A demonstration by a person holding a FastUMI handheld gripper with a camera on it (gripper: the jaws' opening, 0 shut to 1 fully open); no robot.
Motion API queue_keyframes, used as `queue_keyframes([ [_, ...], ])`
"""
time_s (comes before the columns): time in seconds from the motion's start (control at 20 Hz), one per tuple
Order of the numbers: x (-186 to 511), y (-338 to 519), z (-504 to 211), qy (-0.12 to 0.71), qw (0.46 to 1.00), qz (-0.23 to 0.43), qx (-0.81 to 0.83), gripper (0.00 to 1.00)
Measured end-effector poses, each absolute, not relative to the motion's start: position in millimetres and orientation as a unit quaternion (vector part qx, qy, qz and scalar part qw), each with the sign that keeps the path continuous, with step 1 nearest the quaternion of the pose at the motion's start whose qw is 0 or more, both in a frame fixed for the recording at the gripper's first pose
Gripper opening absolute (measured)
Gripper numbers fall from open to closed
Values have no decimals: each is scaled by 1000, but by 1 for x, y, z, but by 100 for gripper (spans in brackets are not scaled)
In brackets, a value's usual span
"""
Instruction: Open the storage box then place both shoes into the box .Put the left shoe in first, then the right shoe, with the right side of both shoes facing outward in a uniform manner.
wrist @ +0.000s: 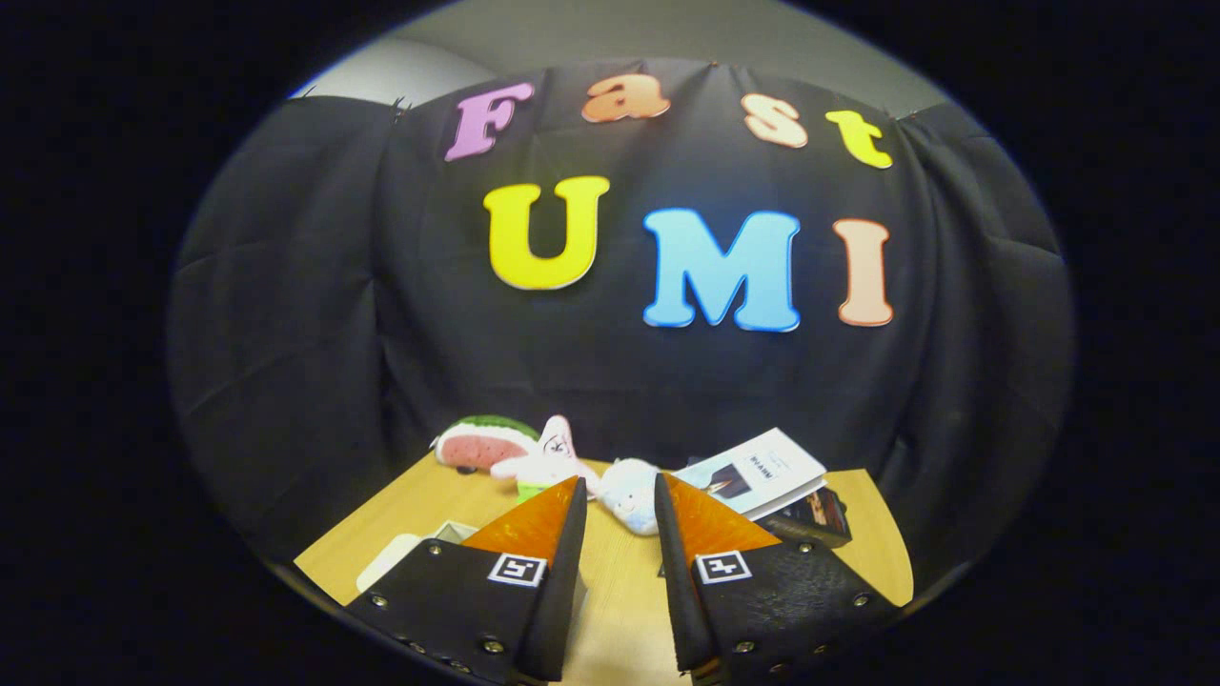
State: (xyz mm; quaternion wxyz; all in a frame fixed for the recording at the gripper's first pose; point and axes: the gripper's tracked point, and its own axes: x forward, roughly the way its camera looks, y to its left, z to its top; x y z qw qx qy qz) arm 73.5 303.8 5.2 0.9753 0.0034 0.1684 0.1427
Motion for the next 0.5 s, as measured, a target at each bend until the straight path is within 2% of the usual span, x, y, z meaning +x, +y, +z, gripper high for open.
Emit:
queue_keyframes([
  [0.3, 72, 244, 32, 110, 989, 94, 41, 43],
  [0.45, 58, 229, 38, 75, 986, 126, 75, 43],
  [0.5, 52, 218, 45, 62, 984, 137, 93, 48],
])
